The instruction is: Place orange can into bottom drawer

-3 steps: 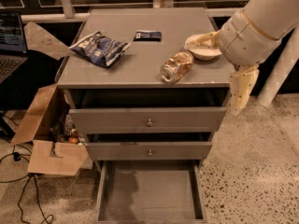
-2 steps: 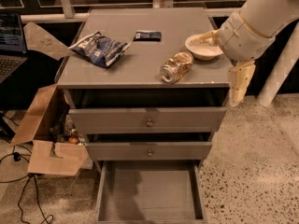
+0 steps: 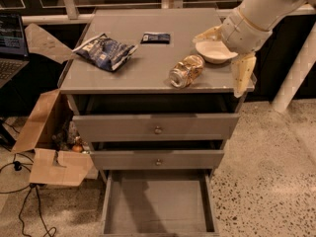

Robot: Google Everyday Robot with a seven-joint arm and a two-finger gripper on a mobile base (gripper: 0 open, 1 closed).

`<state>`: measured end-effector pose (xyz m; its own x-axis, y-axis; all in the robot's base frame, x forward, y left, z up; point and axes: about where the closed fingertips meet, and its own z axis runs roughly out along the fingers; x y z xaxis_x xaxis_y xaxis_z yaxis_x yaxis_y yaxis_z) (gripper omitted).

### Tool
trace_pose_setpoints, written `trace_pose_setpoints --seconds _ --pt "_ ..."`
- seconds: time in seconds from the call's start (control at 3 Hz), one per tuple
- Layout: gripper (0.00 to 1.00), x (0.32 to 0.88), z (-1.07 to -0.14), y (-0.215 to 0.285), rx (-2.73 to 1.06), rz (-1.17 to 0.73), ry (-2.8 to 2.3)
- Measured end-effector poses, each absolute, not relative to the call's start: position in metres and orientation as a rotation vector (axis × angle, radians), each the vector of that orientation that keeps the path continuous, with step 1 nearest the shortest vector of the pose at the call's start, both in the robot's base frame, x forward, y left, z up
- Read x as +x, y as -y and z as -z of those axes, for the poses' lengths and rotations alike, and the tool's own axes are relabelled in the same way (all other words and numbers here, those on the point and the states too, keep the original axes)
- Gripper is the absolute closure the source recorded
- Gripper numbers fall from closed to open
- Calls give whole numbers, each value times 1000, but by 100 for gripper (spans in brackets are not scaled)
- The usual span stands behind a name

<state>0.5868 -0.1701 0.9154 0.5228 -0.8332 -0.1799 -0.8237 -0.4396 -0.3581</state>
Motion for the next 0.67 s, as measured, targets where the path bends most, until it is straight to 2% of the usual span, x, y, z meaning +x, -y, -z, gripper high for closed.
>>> trace_pose_setpoints --seconds 0.67 --pt "0 641 -902 126 -2415 -24 -1188"
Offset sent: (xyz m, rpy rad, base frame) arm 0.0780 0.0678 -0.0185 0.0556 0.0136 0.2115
